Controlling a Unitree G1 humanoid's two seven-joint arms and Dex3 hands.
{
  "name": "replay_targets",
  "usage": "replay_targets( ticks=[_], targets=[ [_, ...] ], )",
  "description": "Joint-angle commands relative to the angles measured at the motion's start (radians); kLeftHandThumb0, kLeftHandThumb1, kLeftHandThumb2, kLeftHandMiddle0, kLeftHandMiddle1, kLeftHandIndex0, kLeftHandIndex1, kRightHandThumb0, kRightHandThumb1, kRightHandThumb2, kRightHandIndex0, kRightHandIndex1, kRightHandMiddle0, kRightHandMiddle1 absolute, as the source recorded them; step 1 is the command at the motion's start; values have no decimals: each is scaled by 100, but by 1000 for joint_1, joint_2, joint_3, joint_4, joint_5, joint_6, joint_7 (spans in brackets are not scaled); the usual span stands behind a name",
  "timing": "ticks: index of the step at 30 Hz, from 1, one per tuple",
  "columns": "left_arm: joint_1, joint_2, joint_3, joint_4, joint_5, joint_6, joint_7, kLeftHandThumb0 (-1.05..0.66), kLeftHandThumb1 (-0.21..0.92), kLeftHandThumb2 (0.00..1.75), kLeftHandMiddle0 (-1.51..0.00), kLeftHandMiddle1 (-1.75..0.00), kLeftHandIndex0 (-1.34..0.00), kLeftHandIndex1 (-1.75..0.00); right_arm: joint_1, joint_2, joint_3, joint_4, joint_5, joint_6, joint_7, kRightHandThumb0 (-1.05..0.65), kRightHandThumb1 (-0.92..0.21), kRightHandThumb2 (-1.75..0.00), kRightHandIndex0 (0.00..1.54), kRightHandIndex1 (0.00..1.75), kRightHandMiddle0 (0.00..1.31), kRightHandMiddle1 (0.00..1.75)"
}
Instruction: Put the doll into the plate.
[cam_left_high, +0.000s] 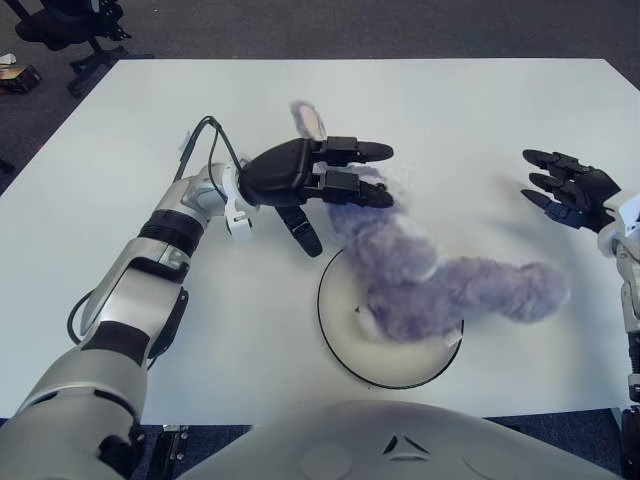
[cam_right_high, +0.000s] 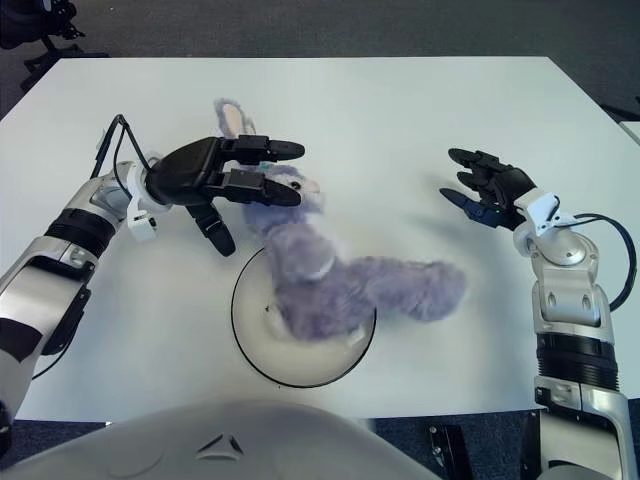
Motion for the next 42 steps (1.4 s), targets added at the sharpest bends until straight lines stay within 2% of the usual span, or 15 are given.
replay_targets(
  ticks=[1, 6, 13, 14, 18, 22, 24, 27, 34, 42],
  targets=[
    [-17, 22, -19, -11, -38, 15, -23, -29, 89, 0, -24, 0, -58, -5, -4, -11, 5, 5, -6, -2, -8, -69, -92, -33, 41, 1, 40, 3],
    [-18, 34, -43, -20, -75, 29, -44, -31, 89, 0, -19, 0, -55, -3, -3, -11, 4, 4, -10, -3, -8, -69, -92, -33, 41, 1, 40, 3],
    [-46, 50, -123, 4, -166, 42, -88, -36, 91, 1, -16, 0, -49, 0, 0, -12, 5, -2, -13, 0, -11, -68, -92, -34, 41, 1, 40, 2],
    [-53, 57, -154, 11, -195, 42, -98, -37, 91, 1, -16, 0, -49, 0, 1, -11, 6, -3, -14, 2, -13, -68, -92, -34, 41, 1, 40, 2],
    [-65, 77, -234, 15, -291, 59, -143, -57, 92, 12, -13, 0, -40, 0, 3, -9, 6, -6, -14, 6, -15, -68, -92, -34, 41, 0, 40, 2],
    [-63, 92, -277, -3, -382, 98, -202, -79, 92, 28, -8, 0, -34, 0, 2, -10, 7, -5, -14, 9, -16, -68, -92, -34, 41, 0, 40, 2],
    [-58, 102, -296, -24, -437, 132, -249, -82, 92, 31, -7, 0, -32, 0, 2, -10, 7, -5, -13, 10, -15, -68, -92, -34, 41, 0, 40, 2],
    [-46, 121, -325, -66, -540, 206, -343, -86, 92, 37, -4, 0, -22, 0, 1, -11, 7, -2, -12, 12, -14, -68, -92, -34, 42, 0, 40, 2],
    [-18, 128, -293, -130, -702, 312, -539, -88, 92, 48, -1, 0, -9, 0, 5, -10, 5, -1, -10, 12, -14, -68, -92, -34, 42, 0, 40, 2],
    [20, 77, -180, -149, -719, 359, -630, -89, 92, 57, -8, -2, -7, 0, 7, -10, 3, 7, -9, 7, -14, -69, -92, -34, 42, 0, 40, 2]
  ],
)
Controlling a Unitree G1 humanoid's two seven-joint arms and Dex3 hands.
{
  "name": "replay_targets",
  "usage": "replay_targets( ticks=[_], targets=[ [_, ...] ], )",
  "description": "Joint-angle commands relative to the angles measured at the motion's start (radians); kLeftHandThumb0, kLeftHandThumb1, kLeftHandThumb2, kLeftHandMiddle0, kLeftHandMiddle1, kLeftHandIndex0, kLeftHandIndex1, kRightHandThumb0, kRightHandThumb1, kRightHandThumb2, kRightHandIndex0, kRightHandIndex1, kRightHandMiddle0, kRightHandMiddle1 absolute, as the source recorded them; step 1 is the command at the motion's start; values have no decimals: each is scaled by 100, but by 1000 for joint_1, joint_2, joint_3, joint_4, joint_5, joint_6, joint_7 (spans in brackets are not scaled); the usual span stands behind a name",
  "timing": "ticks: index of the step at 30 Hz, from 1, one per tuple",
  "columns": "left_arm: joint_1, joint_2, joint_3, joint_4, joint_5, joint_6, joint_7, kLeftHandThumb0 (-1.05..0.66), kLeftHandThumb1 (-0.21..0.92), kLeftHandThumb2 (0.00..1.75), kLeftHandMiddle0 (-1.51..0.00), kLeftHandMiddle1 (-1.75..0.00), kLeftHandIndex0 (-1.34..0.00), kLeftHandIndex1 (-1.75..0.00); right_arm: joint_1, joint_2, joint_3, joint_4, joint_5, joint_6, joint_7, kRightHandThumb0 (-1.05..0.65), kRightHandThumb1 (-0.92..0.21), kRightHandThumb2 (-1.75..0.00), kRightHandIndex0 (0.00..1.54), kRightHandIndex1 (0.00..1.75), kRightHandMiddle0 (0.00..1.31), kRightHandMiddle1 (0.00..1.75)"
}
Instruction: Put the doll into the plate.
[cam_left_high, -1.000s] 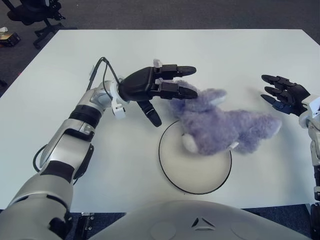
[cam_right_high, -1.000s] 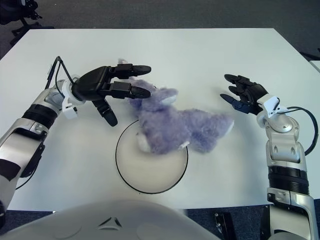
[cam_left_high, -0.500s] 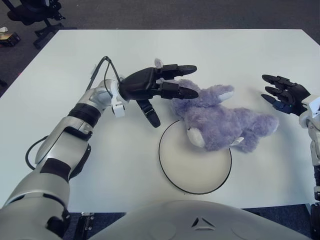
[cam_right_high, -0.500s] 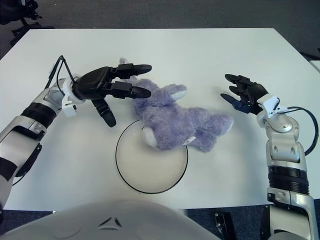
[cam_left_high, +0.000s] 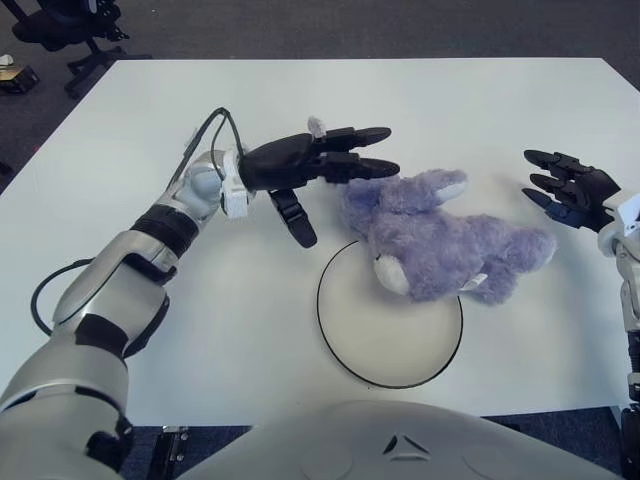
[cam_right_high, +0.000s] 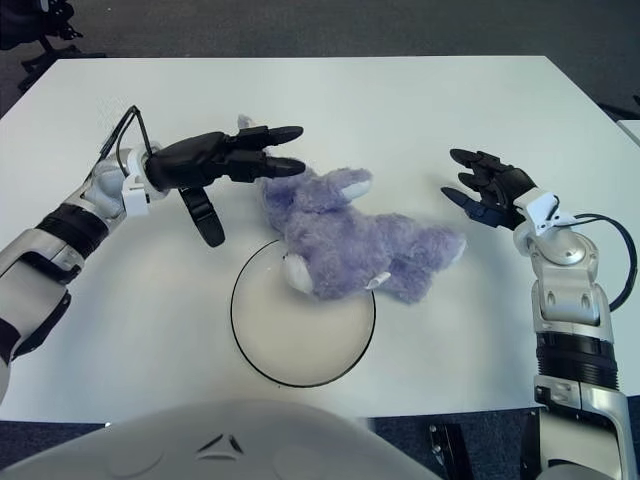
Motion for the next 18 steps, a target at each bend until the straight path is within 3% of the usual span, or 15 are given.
replay_targets(
  ticks=[1, 14, 18],
  targets=[
    [28, -28, 55, -10, -3, 15, -39, -89, 92, 58, -9, -3, -7, 0, 6, -10, 2, 9, -4, -1, -4, -69, -92, -34, 42, 0, 40, 2],
    [34, -132, 188, 48, 86, 2, -74, -90, 92, 61, -12, -2, -13, -3, 6, -12, -2, 26, 2, -11, 0, -69, -92, -34, 42, 0, 41, 1],
    [12, -189, 274, 110, 219, -14, 22, -91, 92, 60, -13, -2, -18, -6, 5, -14, -2, 35, 3, -19, 2, -69, -92, -34, 42, 0, 41, 1]
  ],
)
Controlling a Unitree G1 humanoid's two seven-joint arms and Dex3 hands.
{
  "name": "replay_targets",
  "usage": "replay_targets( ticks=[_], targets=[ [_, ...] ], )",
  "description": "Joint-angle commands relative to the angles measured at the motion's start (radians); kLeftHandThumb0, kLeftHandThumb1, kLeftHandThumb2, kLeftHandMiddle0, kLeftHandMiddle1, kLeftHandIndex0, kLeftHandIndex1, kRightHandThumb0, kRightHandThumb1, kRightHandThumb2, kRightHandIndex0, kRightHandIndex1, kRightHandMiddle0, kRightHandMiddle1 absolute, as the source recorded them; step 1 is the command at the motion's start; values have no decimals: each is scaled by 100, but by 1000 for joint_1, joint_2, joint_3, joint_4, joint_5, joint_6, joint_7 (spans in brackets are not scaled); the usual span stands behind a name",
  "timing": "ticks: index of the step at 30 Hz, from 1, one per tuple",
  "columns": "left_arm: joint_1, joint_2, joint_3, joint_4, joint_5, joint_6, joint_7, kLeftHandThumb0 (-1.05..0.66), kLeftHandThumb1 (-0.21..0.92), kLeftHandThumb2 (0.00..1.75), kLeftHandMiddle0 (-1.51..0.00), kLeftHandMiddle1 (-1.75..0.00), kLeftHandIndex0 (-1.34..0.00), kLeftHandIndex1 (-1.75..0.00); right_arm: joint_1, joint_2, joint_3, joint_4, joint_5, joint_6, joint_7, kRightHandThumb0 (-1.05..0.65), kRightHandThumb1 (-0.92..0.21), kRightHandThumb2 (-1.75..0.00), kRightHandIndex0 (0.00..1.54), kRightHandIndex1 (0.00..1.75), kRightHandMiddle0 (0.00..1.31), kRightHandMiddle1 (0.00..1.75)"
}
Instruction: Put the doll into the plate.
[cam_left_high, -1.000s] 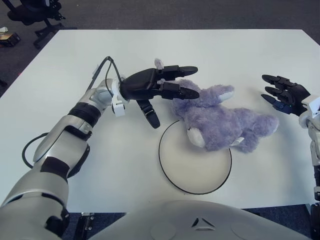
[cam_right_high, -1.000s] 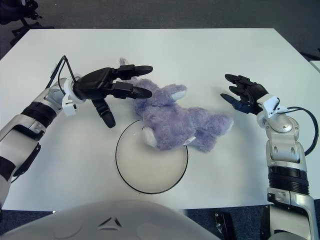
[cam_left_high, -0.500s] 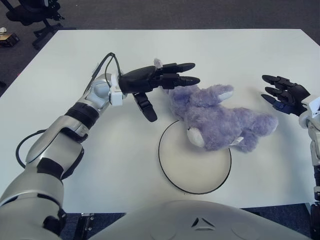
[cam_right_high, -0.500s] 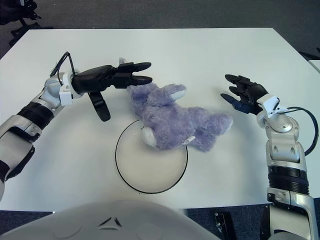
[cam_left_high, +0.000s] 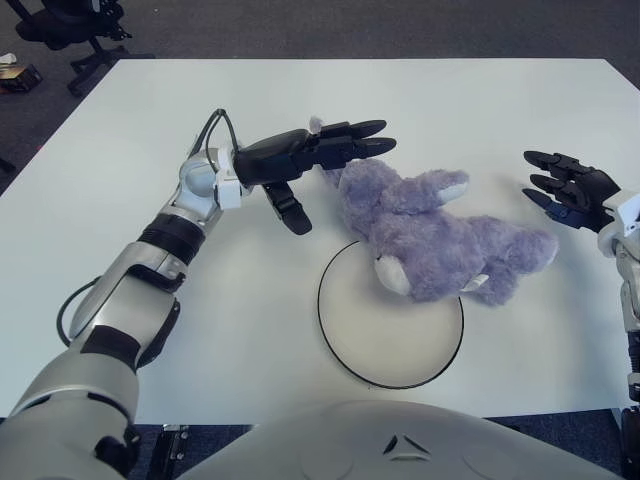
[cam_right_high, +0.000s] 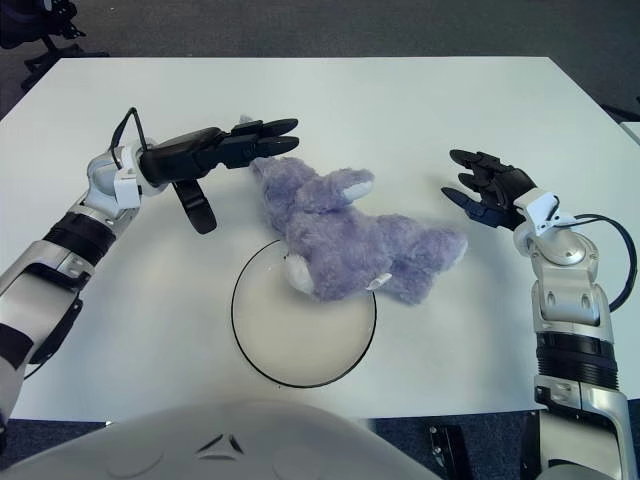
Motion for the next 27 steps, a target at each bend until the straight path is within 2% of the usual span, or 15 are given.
replay_targets(
  ticks=[1, 5, 8, 13, 20, 27],
  targets=[
    [-25, -38, 67, 44, 97, -3, 68, -91, 92, 60, -14, -2, -19, -6, 5, -14, -2, 13, 2, -17, 2, -69, -92, -34, 42, 0, 41, 1],
    [-26, -58, 97, 53, 178, 21, 117, -92, 92, 55, -18, -3, -21, -7, 4, -14, 0, 19, 2, -24, 5, -69, -92, -34, 42, 0, 41, 1],
    [-44, -79, 102, 66, 225, 72, 141, -92, 92, 49, -23, -3, -22, -6, 3, -15, 1, 25, 4, -28, 9, -69, -92, -34, 42, 0, 41, 1],
    [-64, -94, 108, 78, 283, 105, 172, -91, 92, 41, -27, -2, -23, -6, 3, -14, 1, 28, 6, -30, 12, -70, -92, -34, 42, 0, 41, 1],
    [-107, -110, 100, 107, 470, 145, 299, -92, 92, 32, -29, -1, -24, -5, 9, -10, 1, 19, 8, -27, 14, -70, -92, -33, 42, 0, 41, 1],
    [-133, -116, 83, 117, 516, 194, 325, -93, 92, 29, -31, -1, -29, -7, 10, -8, 2, 17, 9, -23, 19, -70, -92, -33, 41, 0, 41, 1]
  ],
)
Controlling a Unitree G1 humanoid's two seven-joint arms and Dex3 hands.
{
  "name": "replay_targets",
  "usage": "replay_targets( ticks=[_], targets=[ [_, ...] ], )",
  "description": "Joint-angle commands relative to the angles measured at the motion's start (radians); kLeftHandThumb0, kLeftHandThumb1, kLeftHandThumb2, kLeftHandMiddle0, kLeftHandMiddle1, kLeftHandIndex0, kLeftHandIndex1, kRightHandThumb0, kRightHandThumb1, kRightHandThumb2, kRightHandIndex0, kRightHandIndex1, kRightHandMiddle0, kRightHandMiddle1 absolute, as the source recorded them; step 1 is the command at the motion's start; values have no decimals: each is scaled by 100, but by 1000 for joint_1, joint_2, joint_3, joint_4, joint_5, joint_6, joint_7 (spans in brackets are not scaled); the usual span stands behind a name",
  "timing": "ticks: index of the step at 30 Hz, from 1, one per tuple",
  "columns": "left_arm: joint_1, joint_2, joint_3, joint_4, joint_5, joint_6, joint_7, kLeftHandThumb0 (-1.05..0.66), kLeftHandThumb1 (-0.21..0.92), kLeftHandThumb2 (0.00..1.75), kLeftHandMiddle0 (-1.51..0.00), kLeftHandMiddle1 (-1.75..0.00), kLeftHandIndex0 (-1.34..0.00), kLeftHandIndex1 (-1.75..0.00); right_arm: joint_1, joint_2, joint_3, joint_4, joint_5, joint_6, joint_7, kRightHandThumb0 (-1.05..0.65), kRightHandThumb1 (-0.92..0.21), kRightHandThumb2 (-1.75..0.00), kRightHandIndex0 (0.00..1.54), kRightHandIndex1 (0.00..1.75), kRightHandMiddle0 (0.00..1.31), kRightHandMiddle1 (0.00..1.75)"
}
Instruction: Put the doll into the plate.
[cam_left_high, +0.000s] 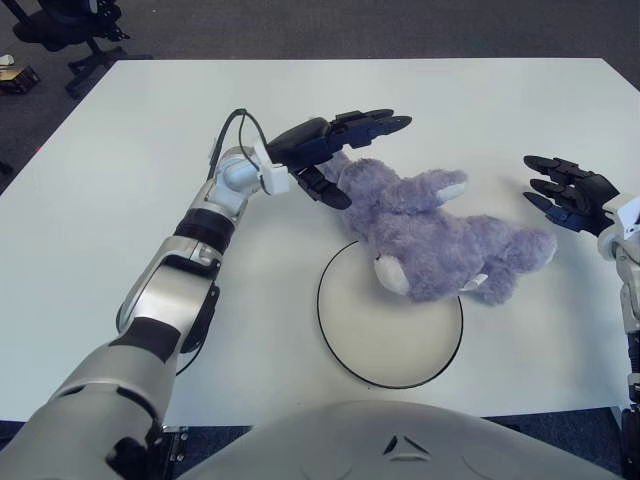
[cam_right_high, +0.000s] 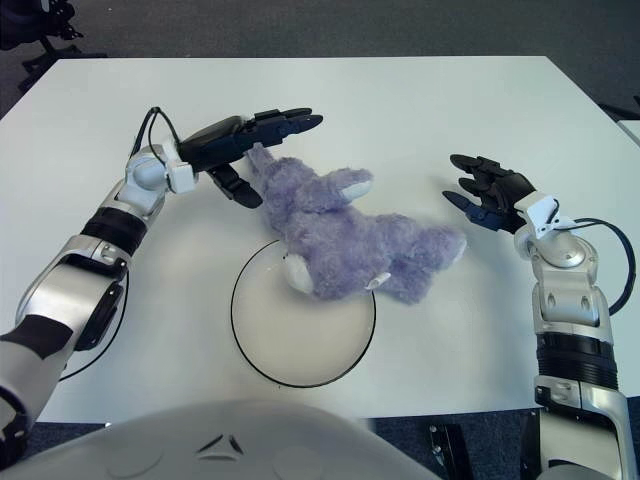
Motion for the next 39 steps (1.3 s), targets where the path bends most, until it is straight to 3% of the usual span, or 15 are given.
replay_targets(
  ticks=[1, 11, 21, 27, 30, 39],
  targets=[
    [-34, -1, -14, 8, 23, 32, 9, -93, 92, 29, -31, -1, -30, -7, 10, -8, 2, -3, 8, -4, 7, -70, -92, -33, 41, 0, 41, 1],
    [-64, 8, -53, 16, 74, 86, 2, -93, 92, 23, -32, -1, -34, -7, 17, -6, 4, -15, 7, 4, 10, -70, -92, -33, 41, 0, 41, 1],
    [-73, 16, -77, 26, 88, 84, -2, -92, 92, 20, -33, -1, -35, -6, 17, -8, 5, -10, 7, 3, 12, -70, -92, -32, 41, 0, 41, 1],
    [-140, 54, -158, 82, 89, 21, -155, -90, 92, 16, -37, -2, -35, -5, 19, -8, 3, -8, 10, 2, 16, -70, -92, -32, 41, 0, 41, 1],
    [-188, 66, -200, 112, 42, 35, -324, -89, 92, 15, -38, -2, -35, -5, 20, -9, 3, -8, 10, 2, 17, -70, -92, -32, 41, 0, 41, 1],
    [-230, 43, -187, 157, -113, 74, -579, -87, 92, 13, -41, -2, -36, -4, 22, -12, 3, -4, 9, -2, 19, -70, -92, -32, 41, 0, 41, 0]
  ],
)
